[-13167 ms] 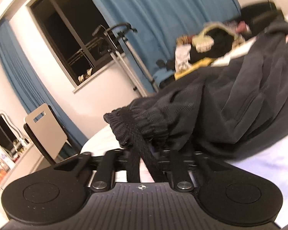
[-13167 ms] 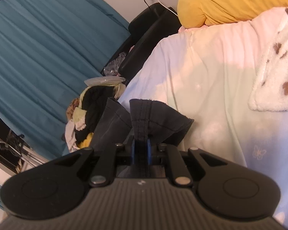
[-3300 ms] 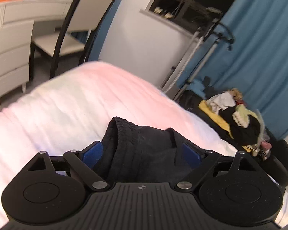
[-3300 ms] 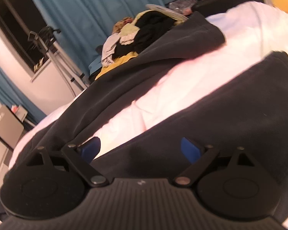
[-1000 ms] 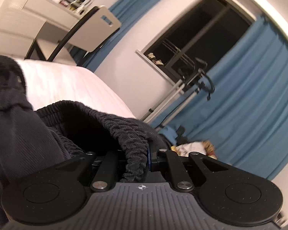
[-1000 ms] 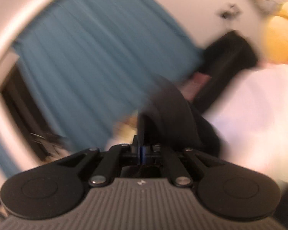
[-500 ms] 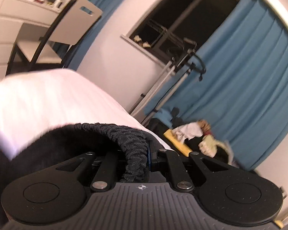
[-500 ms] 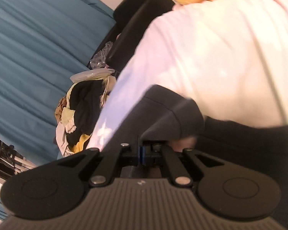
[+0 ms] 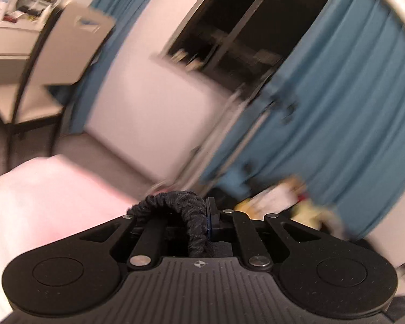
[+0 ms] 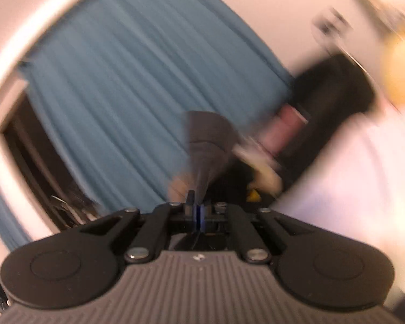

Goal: Fold clothes

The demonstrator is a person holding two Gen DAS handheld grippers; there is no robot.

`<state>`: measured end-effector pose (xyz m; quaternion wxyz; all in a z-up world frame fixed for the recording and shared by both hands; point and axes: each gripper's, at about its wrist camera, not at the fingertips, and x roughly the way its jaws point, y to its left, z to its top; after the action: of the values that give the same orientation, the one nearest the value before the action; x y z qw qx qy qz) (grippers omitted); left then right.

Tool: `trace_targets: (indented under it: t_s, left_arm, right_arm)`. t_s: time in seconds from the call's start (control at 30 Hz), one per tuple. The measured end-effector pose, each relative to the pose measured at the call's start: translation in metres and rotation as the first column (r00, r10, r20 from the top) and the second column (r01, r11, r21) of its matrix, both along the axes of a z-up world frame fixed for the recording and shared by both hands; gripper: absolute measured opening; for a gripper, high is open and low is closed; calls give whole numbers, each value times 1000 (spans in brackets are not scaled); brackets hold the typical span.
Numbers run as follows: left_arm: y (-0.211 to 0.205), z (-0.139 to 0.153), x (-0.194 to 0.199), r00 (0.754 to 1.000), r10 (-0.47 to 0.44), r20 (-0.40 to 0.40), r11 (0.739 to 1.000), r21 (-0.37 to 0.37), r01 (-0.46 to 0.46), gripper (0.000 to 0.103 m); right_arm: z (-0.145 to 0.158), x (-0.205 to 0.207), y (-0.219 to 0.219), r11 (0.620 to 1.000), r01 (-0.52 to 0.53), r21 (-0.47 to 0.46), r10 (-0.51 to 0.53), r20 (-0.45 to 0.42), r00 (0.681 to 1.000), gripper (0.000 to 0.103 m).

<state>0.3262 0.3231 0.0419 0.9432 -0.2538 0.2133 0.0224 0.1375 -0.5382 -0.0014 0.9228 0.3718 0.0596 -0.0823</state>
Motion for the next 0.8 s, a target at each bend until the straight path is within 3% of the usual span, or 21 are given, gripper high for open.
trace_targets:
  t_s: [0.07,0.17,0.2,0.23,0.27,0.3,0.33,0.37,0.5,0.53,0.6,0.7,0.8]
  left_arm:
    - [-3,-31,18,995,-19,-95,999,26,21,12]
    - [-14,-61,40,978,8,-210,997,74,7,16]
    - [-16,-65,43,974,7,-226,997,82,12,29]
    - [-18,-67,46,971,1,-240,996,83,20,55]
    - [-21,-66,45,969,-17,-245,996,79,38,64]
    - [-24,-63,42,969,-33,-243,995,82,55,82]
    - [-27,-57,36,971,-39,-234,993,102,64,94]
    - [-30,-51,29,974,-41,-222,989,127,71,94]
    - [-40,-25,-10,976,-43,-215,988,135,73,95]
    - [-43,-18,-24,980,-42,-195,988,141,70,95]
    - [-52,-4,-53,986,-31,-163,986,159,57,95]
    - [-77,7,-98,990,-1,-142,979,202,30,95]
    - [-115,8,-143,992,-30,-121,972,230,57,95]
  right_arm:
    - [-56,-19,-24,996,60,65,-46,-198,979,3]
    - [-153,-48,-55,962,120,247,-4,-424,906,2]
    - [-167,-61,-60,946,112,303,-3,-337,941,2]
    - [-168,-64,-59,949,101,300,0,-320,947,3]
    - [-169,-67,-59,952,91,294,4,-307,952,4]
    - [-162,-64,-56,965,83,248,5,-334,943,7]
    - [-154,-61,-51,977,79,199,-2,-362,932,11]
    - [-148,-60,-45,983,80,162,-13,-379,925,14]
    - [-124,-65,-9,996,80,45,-55,-403,914,66]
    - [-115,-67,2,997,80,-3,-74,-416,907,71]
    - [-99,-58,17,993,66,-102,-105,-447,888,73]
    - [-83,-62,38,983,-6,-183,-74,-430,900,73]
    - [-59,-63,59,969,-75,-234,-28,-406,913,73]
